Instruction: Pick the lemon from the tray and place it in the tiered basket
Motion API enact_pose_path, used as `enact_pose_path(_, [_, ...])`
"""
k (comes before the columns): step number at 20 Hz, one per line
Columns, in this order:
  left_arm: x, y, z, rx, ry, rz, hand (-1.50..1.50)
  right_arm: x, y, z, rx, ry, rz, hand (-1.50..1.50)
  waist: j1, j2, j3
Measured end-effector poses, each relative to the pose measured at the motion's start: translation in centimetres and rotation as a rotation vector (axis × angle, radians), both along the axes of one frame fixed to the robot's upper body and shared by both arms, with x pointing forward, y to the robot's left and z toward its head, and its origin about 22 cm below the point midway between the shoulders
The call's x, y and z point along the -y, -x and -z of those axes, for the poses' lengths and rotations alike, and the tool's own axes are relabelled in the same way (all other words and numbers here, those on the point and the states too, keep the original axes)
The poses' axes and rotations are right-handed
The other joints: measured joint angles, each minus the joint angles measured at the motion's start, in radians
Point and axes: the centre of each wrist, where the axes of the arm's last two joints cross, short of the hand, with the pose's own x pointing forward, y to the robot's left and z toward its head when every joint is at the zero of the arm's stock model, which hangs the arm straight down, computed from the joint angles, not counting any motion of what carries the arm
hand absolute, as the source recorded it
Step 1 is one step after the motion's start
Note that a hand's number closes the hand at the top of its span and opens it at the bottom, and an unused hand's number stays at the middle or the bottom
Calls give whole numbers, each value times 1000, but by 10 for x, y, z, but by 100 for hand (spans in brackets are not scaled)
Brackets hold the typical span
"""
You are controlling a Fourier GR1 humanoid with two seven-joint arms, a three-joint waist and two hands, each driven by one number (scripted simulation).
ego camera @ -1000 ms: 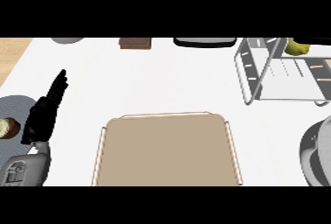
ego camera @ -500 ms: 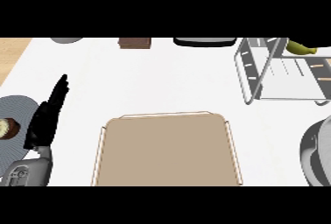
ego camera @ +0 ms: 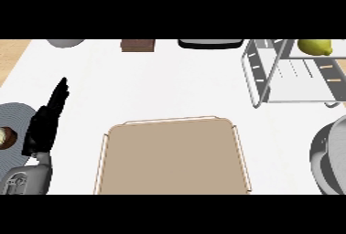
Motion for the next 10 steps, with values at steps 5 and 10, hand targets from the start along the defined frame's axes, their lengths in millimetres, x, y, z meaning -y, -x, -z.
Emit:
enact_pose_path(5, [-1,3,-2,0,0,-8,0,56,44,-2,-35,-80,22,-150,-5,0,1])
enact_pose_path(10, [-2,4,-2,0,-2,-12,0,107,97,6,-4,-131,8,-150,-6,1,1])
